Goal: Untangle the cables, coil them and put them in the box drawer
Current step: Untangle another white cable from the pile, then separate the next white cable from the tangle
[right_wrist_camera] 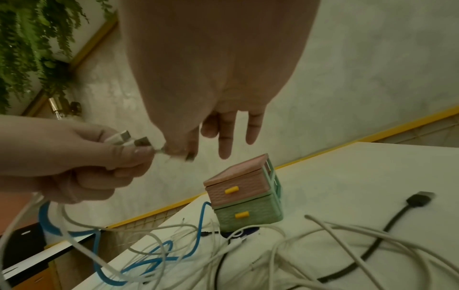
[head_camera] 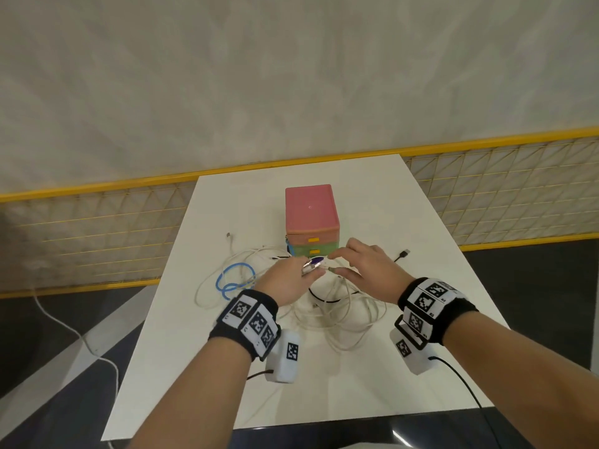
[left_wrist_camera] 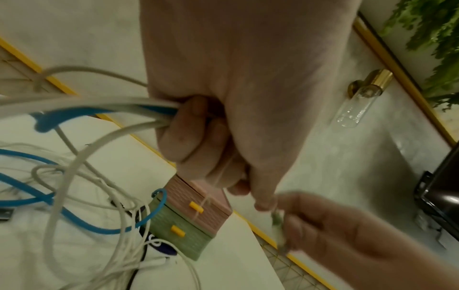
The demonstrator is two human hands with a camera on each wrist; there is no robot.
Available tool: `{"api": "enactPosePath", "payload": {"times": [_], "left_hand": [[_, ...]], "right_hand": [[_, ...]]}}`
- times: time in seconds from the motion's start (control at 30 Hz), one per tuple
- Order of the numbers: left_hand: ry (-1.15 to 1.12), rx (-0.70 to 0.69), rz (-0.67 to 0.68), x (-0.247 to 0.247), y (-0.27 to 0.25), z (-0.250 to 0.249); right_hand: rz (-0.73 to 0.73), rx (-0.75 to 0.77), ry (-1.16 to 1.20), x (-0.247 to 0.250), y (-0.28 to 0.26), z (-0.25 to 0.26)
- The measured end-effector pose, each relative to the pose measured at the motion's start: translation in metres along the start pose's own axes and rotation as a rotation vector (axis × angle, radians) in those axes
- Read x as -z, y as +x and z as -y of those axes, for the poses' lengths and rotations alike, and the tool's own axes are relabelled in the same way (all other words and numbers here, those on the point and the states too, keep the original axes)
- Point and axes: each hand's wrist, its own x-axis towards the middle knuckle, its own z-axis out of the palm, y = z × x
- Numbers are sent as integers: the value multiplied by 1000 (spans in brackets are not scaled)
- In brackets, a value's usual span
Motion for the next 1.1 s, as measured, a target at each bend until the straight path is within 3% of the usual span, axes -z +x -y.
{"api": "enactPosePath", "payload": {"times": [0.07,0.13,0.23,0.37,0.6,0.73,0.93,1.1], "left_hand": [[-53,83,-118,19,5,5],[-196,138,-410,48,9,9],[-373,86,-681,87,7,14],[-436,87,-686,94,8,15],[-465,96,-582,50,4,35],[-511,134,-590,36,-5,43],[-550,172,-586,32,-18,58],[-552,224,-561,32,-24,65]], "right_hand": [[76,-75,-1,-1,-4,-5],[95,-109,14,-5,-8,-11],[125,-133,28,-11,-9,-13],[222,-131,21,-26,1,-1],[436,-199,44,-80,30,37],[601,-231,-13,-105,35,43],[513,-268,58,-110,35,33],[273,-348,189,-73,32,23]]}}
